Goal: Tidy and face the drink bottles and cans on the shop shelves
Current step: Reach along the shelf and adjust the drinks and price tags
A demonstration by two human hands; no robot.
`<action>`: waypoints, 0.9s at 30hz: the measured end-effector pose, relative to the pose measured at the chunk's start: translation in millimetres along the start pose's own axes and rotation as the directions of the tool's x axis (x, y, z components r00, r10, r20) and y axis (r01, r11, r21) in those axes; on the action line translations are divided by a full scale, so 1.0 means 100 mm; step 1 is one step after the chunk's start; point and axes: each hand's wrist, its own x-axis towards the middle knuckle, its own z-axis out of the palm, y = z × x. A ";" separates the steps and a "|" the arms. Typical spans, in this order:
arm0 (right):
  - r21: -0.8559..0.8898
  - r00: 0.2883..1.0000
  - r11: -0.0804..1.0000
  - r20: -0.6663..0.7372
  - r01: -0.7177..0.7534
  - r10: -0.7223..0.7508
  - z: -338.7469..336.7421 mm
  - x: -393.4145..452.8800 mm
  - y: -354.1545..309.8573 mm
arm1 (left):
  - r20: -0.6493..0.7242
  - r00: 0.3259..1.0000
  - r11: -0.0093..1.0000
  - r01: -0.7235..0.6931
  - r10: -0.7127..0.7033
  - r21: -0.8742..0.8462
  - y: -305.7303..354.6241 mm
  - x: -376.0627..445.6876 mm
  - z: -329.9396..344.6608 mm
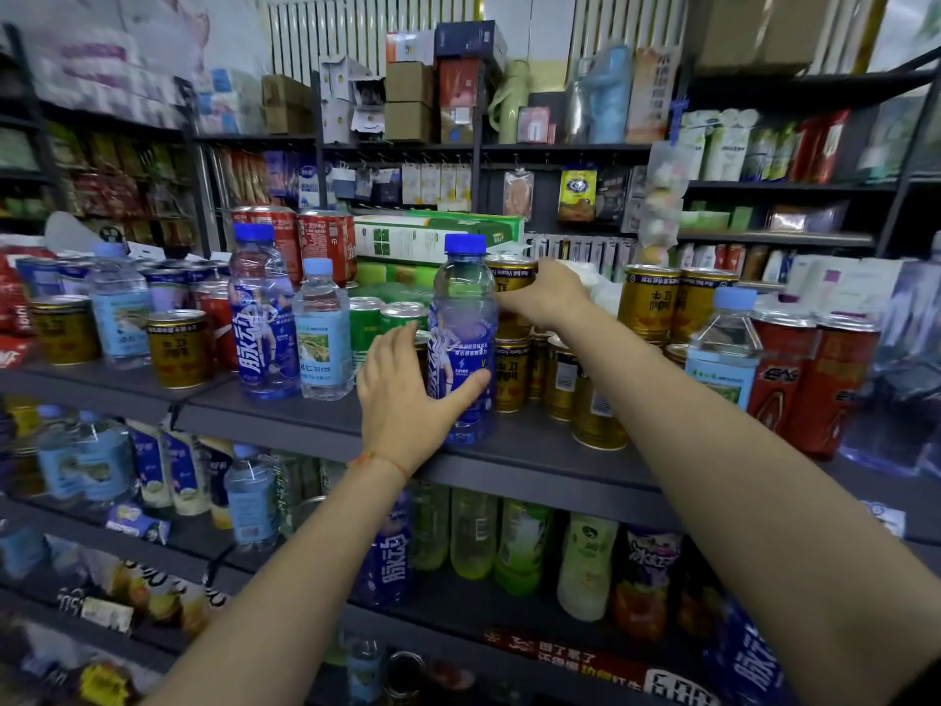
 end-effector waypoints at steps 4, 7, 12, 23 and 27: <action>-0.035 1.000 0.999 0.012 -0.011 0.011 0.00 -0.05 -0.04 | 0.040 0.999 1.000 0.014 -0.014 0.018 0.00 0.00 -0.01; 0.011 0.995 0.999 -0.090 -0.052 0.053 -0.01 -0.17 -0.06 | 0.089 0.996 1.000 0.004 -0.004 -0.001 -0.02 -0.02 -0.05; 0.328 0.893 0.916 -0.445 0.232 -0.068 0.04 -0.77 -0.14 | 0.088 0.993 0.995 -0.075 0.081 -0.060 -0.16 -0.16 -0.19; 0.501 0.978 0.863 -0.202 0.065 0.043 0.91 -1.10 -0.12 | 0.152 0.985 0.792 0.155 -0.080 -0.590 -0.37 -0.31 -0.66; 0.856 0.992 0.518 -0.057 -0.011 0.115 0.86 -1.32 -0.21 | 0.357 0.923 0.555 0.375 -0.146 -0.743 -0.45 -0.44 -0.70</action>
